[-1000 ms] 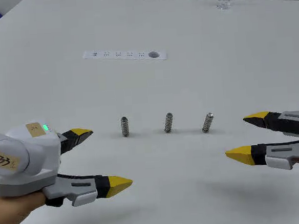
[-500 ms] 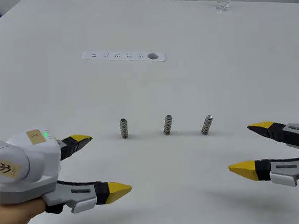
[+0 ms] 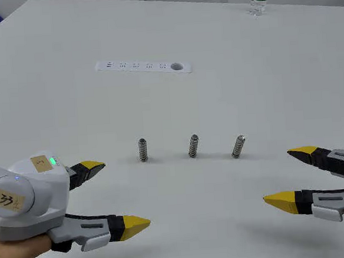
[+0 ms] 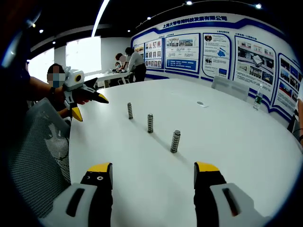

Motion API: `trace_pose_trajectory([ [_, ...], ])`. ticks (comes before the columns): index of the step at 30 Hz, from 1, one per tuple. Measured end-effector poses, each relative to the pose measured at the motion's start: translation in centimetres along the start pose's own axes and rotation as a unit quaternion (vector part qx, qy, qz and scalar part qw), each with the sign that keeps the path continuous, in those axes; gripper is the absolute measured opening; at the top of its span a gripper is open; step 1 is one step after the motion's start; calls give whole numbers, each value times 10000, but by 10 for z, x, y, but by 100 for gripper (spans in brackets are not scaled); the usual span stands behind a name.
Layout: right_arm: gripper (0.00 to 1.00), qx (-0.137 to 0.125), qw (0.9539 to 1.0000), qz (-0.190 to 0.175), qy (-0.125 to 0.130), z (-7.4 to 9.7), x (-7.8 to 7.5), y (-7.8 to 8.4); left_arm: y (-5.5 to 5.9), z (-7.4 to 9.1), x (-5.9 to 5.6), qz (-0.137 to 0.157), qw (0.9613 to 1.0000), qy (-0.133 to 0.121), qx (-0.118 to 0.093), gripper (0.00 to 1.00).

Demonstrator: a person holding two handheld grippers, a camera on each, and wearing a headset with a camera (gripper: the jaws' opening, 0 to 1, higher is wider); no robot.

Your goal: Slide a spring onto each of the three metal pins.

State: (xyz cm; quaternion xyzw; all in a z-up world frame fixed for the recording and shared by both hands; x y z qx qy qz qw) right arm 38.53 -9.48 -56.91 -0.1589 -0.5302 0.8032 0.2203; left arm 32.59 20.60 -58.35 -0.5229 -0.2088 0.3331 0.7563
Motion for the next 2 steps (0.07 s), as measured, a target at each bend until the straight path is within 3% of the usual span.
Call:
trace_pose_trajectory([
  [2, 71, 0, 10000, -14, 1, 0, 0, 0, 0, 0, 0, 5, 10000, 0, -2, 85],
])
Point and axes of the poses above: the centre of the closed fingertips' face, and the gripper's own axes: z roughly backward along the fingers, x roughly to its left, y roughly out of its underside, the point moved 5 cm from there along z, roughly backward along the fingers, and after that the axes turned 7 degrees about -x, right-handed, at the moved point
